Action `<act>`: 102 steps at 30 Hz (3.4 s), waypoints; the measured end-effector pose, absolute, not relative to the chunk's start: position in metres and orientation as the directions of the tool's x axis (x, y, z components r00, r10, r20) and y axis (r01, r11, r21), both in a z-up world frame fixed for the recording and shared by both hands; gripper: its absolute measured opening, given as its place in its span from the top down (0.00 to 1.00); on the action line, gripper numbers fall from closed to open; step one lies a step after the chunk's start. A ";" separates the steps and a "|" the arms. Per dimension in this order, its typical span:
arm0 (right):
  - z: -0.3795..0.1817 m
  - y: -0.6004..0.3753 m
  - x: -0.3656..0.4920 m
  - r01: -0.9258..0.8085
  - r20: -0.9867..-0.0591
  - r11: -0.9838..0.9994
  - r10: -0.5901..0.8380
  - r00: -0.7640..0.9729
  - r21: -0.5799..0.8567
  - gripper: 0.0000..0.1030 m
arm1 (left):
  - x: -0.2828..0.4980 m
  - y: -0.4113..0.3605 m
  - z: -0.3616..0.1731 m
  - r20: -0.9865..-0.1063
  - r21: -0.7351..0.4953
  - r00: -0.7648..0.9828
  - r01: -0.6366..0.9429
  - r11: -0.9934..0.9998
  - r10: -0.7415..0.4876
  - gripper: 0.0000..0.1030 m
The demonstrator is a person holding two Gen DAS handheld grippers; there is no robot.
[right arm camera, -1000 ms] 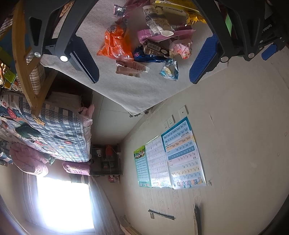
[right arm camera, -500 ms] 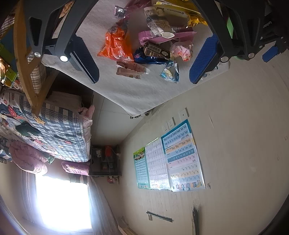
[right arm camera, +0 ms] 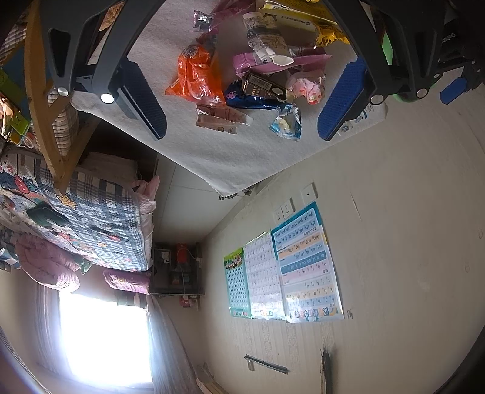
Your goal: Collect trash
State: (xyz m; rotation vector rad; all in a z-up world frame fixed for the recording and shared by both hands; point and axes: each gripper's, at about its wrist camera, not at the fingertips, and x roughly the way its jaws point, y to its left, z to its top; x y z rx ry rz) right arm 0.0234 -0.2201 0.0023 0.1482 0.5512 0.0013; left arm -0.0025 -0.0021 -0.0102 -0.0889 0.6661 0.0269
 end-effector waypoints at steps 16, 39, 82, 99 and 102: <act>-0.001 -0.222 0.022 0.038 -0.535 0.990 0.041 0.844 0.135 0.07 | -0.005 -0.013 -0.019 -0.664 -0.073 0.740 0.083 0.994 -0.110 0.05; -0.046 -0.220 0.040 -0.023 -0.700 0.993 0.096 0.708 0.113 0.07 | -0.052 -0.068 -0.150 -0.932 -0.215 0.147 0.514 0.831 -0.332 0.47; -0.140 -0.187 0.064 -0.169 -0.858 0.948 0.316 0.405 0.269 0.53 | -0.028 0.027 -0.064 -0.791 -0.230 0.536 0.186 0.955 -0.295 0.62; -0.042 -0.161 0.051 -0.278 -0.723 0.932 0.358 0.591 0.233 0.53 | -0.021 0.096 -0.056 -0.772 -0.211 0.619 -0.040 0.977 -0.142 0.62; -0.047 -0.167 0.058 -0.254 -0.713 0.903 0.430 0.554 0.347 0.53 | -0.026 0.108 -0.057 -0.775 -0.202 0.621 -0.069 0.977 -0.117 0.62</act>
